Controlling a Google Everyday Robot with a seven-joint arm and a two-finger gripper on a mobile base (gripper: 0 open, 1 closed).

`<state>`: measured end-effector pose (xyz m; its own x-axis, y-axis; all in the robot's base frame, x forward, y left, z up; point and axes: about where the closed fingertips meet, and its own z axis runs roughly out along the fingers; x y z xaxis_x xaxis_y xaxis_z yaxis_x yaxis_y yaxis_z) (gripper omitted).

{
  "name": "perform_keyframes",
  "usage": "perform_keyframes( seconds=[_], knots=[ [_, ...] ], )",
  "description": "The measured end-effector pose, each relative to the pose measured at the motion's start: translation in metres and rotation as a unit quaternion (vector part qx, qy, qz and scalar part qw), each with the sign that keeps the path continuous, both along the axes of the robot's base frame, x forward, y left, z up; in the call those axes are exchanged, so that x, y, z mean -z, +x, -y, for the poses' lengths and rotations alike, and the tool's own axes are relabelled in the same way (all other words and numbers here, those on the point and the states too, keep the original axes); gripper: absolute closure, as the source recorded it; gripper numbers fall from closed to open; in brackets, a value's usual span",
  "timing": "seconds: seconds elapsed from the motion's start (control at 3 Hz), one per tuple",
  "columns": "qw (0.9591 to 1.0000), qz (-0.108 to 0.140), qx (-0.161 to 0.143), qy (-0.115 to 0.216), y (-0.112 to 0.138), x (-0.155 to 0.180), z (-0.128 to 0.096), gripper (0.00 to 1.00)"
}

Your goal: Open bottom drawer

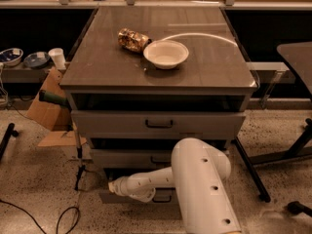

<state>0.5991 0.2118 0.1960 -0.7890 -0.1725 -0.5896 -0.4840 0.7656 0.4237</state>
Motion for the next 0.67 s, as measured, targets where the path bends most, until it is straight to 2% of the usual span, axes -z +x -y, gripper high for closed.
perform_keyframes(
  seconds=[0.67],
  knots=[
    [0.9976,-0.041,-0.042,-0.037,-0.0091,0.0112,0.0031,1.0]
  ],
)
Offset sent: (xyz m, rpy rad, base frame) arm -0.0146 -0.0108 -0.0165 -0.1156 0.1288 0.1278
